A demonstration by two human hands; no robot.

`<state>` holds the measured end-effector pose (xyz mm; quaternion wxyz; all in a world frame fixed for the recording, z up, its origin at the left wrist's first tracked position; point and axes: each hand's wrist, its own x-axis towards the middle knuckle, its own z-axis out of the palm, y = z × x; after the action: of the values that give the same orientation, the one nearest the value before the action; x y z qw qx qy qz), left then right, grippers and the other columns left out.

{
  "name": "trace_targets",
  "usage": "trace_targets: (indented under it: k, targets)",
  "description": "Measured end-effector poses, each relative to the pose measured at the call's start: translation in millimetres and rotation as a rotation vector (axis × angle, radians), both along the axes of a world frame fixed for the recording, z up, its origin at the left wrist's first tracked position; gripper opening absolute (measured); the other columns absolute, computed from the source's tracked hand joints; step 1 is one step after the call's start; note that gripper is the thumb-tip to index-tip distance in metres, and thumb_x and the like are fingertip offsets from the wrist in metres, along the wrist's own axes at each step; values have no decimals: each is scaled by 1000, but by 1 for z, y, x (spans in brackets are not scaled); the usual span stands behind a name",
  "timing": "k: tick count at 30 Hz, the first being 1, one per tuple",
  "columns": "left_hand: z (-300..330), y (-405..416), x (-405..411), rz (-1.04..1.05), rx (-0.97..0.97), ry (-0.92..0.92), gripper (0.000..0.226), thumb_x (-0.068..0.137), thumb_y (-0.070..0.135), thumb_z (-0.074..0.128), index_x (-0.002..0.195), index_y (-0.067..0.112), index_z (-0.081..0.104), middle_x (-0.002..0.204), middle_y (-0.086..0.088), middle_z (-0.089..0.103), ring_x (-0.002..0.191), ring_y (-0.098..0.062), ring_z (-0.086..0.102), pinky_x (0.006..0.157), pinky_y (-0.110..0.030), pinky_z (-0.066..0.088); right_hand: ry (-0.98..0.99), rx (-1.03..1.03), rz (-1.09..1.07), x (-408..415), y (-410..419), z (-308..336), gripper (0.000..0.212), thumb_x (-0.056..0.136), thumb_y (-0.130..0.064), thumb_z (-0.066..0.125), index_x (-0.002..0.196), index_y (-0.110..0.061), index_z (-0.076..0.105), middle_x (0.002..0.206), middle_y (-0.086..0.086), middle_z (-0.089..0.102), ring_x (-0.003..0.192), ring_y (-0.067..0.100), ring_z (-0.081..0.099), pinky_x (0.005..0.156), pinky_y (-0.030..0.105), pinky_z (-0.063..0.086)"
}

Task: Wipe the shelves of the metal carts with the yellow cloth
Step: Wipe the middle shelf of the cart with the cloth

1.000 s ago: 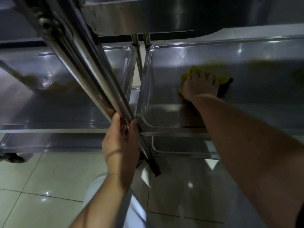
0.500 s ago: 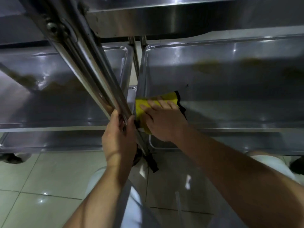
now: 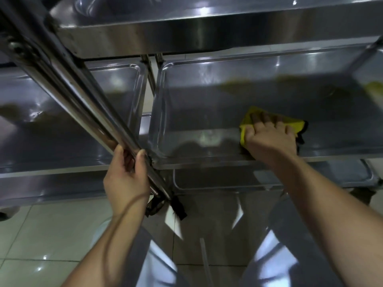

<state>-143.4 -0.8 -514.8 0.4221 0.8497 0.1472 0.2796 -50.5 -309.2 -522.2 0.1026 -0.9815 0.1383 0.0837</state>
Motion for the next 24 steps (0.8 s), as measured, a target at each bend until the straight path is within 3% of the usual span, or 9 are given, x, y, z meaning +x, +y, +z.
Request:
trace_targets:
  k: [4, 7, 10, 13, 17, 20, 22, 24]
  targets:
    - [0, 2, 1, -22, 10, -5, 25, 100, 30, 66, 123, 19, 66, 101, 17, 71, 96, 16, 64, 85, -2, 43, -76, -61, 299, 26, 84, -1, 63, 100, -52, 17, 155, -29, 39, 165, 5, 35, 148, 37, 32, 117, 50, 21]
    - [0, 4, 0, -26, 31, 0, 25, 100, 31, 65, 122, 18, 66, 101, 12, 73, 96, 11, 66, 85, -5, 46, -44, 40, 609, 41, 153, 2, 64, 104, -58, 15, 162, -34, 25, 171, -3, 20, 157, 30, 16, 124, 51, 11]
    - [-2, 4, 1, -35, 10, -2, 27, 101, 31, 65, 123, 16, 66, 104, 10, 74, 99, 13, 66, 88, -9, 49, -19, 92, 749, 49, 173, 1, 63, 105, -59, 14, 164, -38, 15, 173, -11, 11, 160, 22, 5, 126, 51, 4]
    - [-5, 4, 1, -27, 12, -2, 27, 102, 33, 64, 122, 17, 66, 105, 9, 74, 101, 7, 68, 91, -15, 51, -68, 18, 691, 53, 139, -2, 63, 104, -61, 17, 163, -38, 23, 171, -9, 21, 157, 24, 17, 124, 48, 12]
    - [-5, 4, 0, -37, 42, -4, 22, 103, 36, 62, 118, 20, 64, 105, 8, 74, 102, -3, 70, 93, -27, 54, -164, -21, 461, 61, 39, -5, 60, 104, -58, 24, 157, -33, 38, 162, -3, 41, 148, 27, 36, 121, 46, 22]
    - [-3, 2, -1, -35, 57, -4, 21, 103, 34, 62, 117, 19, 64, 106, 6, 74, 101, -4, 70, 91, -24, 53, -83, -53, 265, 66, -67, -9, 69, 101, -66, 13, 163, -37, 20, 172, -10, 18, 157, 25, 20, 127, 49, 13]
    - [-2, 1, -1, -35, 50, 0, 22, 103, 34, 62, 119, 19, 64, 107, 7, 74, 101, -2, 69, 90, -17, 50, -8, -79, 130, 78, -141, -20, 87, 88, -78, -2, 165, -38, 8, 173, -11, 8, 159, 24, 12, 127, 53, 10]
    - [-3, 1, -1, -38, 50, -3, 23, 103, 35, 62, 120, 19, 64, 108, 8, 73, 101, -3, 69, 90, -20, 51, 17, -68, 37, 93, -198, -41, 105, 73, -88, -19, 164, -39, 1, 174, -12, 1, 160, 23, 7, 127, 55, 11]
